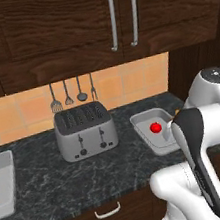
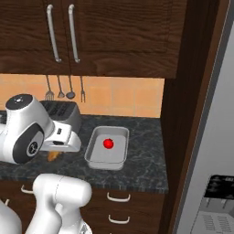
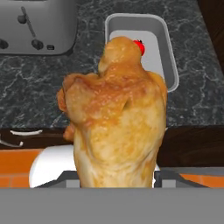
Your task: Place one tomato and one chicken drumstick in each tupperware on the nearby counter, to pack two identical lunches.
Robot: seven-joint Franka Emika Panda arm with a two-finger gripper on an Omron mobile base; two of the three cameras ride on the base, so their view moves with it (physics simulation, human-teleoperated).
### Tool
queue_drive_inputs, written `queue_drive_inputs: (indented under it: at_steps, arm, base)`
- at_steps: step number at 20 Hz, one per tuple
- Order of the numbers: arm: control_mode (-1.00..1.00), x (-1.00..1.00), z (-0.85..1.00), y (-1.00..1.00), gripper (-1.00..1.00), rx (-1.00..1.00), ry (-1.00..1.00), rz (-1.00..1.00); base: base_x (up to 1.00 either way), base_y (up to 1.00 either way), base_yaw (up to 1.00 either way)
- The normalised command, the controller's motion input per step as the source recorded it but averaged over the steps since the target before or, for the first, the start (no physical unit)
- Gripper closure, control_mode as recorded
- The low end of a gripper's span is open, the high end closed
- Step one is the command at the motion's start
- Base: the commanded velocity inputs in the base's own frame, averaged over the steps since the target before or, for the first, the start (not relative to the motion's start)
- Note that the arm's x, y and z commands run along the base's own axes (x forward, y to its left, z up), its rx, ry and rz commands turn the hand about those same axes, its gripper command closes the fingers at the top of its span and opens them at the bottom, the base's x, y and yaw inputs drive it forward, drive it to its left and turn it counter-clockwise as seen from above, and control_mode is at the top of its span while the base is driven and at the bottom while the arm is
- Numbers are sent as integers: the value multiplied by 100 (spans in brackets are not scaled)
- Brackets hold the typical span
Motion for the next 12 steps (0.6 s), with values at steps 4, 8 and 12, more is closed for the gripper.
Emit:
queue_drive_inputs:
  at_steps: [4,8,12]
  arm:
    - [100,0,0,0,100,0,0,0]
    - [-100,25,-10,17,100,0,0,0]
    - [-100,82,0,-22,100,0,2,0]
  base:
    - [9,42,0]
    - [3,12,0]
    - [0,0,0]
